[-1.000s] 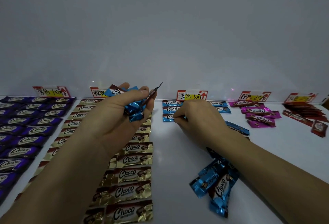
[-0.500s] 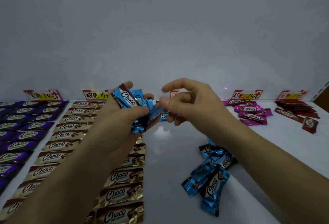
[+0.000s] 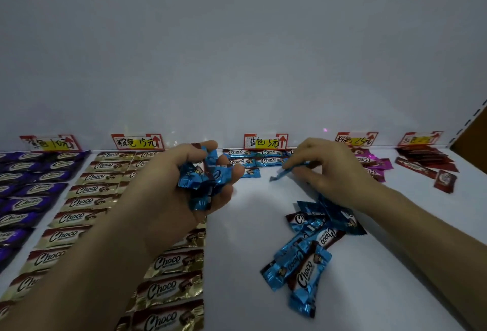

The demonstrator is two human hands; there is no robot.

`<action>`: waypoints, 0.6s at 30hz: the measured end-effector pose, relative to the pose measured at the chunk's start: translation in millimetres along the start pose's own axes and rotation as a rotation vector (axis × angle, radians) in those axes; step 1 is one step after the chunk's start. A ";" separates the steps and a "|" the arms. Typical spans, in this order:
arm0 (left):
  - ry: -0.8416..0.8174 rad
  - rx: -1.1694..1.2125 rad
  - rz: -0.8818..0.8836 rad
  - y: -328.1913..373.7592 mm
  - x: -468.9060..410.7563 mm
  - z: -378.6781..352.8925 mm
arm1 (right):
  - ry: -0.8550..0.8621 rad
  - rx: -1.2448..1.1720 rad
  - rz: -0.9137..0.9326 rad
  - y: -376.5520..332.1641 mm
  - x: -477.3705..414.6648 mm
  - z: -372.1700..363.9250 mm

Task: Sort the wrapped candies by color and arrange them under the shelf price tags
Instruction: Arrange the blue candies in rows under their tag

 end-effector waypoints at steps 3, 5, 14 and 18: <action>-0.042 0.084 0.035 -5.1 -3.8 -1.3 | -0.072 0.053 0.050 -0.7 2.6 -8.2; -0.103 0.073 0.027 -5.0 -2.1 -4.1 | -0.108 0.081 0.016 -1.2 3.8 -11.1; -0.131 0.068 0.122 -9.2 -1.4 -12.9 | -0.019 0.051 -0.106 1.6 -3.7 -16.4; -0.143 0.034 0.132 -5.8 3.6 -14.4 | -0.005 0.068 -0.135 5.6 -8.3 -18.1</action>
Point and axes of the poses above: each hand's wrist, its own x-axis away from the middle knuckle, its own z-axis out of the back of the hand, y = z × x, the point moved 5 cm from there along -x, towards the middle knuckle, and after that the axes turned 10 degrees about z, right-handed, at the moved point
